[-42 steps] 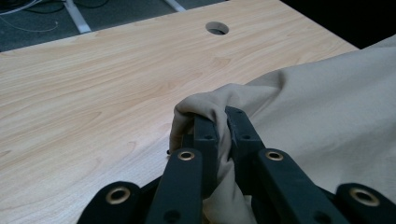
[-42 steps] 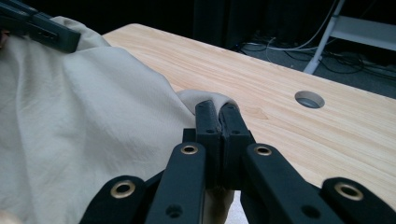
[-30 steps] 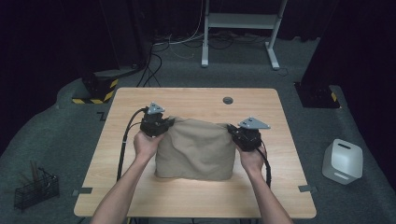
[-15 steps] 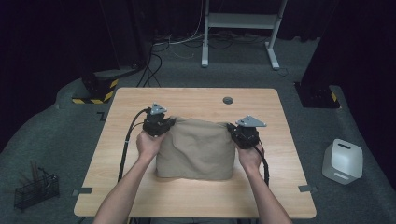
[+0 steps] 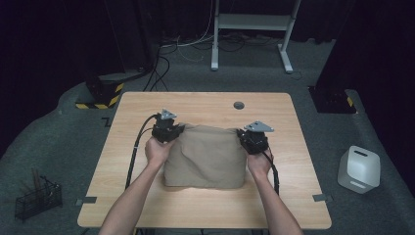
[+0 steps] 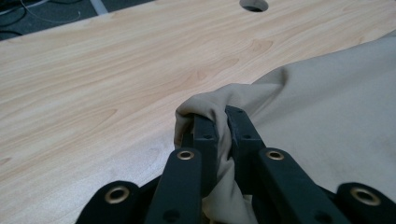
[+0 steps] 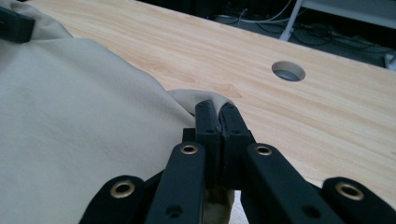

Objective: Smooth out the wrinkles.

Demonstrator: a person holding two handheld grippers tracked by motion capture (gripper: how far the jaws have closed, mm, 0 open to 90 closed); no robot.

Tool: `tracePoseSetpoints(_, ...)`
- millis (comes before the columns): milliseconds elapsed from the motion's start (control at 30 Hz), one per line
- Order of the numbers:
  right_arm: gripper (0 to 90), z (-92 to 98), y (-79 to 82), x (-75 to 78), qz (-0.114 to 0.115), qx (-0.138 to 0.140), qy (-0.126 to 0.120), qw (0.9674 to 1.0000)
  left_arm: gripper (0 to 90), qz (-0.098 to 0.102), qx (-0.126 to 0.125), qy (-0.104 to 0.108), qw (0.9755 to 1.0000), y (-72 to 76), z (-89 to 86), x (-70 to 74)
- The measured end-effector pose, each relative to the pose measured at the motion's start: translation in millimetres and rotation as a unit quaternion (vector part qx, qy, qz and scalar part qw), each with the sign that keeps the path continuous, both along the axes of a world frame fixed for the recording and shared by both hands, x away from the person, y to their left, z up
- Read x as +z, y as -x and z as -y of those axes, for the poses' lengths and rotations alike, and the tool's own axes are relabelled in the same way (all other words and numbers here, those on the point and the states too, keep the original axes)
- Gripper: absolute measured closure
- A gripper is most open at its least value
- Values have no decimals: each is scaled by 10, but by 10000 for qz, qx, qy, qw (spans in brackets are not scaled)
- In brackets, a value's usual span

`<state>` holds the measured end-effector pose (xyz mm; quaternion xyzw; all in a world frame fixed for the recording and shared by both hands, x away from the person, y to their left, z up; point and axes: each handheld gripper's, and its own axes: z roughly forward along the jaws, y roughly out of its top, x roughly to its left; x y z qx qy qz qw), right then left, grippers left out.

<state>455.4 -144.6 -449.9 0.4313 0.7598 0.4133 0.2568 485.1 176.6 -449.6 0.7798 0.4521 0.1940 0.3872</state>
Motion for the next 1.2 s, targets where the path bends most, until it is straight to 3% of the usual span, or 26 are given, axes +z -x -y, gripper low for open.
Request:
tracePoseSetpoints(267, 881, -11, -133, -138, -165, -112, 105, 9997, 833, -135, 12, -106, 9999, -143, 48, -125)
tracePoseSetpoints(367, 881, -10, -133, -203, -266, -180, 91, 9994, 832, -236, 52, -208, 9995, -134, 93, -229)
tracePoseSetpoints(500, 881, 2, -120, -263, -301, -179, 102, 9993, 831, -243, 50, -192, 9995, -146, 99, -250)
tracePoseSetpoints(633, 881, -13, -165, -344, -401, -193, 149, 9989, 831, -272, 72, -326, 9991, -161, 119, -301)
tracePoseSetpoints(800, 881, -22, -208, -477, -565, -199, 200, 9980, 835, -422, 49, -242, 9988, -182, 117, -389)
tracePoseSetpoints(900, 880, -24, -214, -515, -627, -193, 190, 9977, 836, -508, 7, -300, 9983, -200, 107, -425)
tracePoseSetpoints(1000, 880, -30, -232, -561, -702, -162, 245, 9971, 838, -737, -24, -249, 9970, -219, 113, -471)
tracePoseSetpoints(1100, 881, -77, -185, -621, -708, -122, 553, 9959, 845, -840, -63, -258, 9961, -133, 137, -493)
tracePoseSetpoints(1200, 881, -59, -60, -660, -697, -72, 523, 9962, 846, -765, -200, -376, 9962, 38, 161, -494)
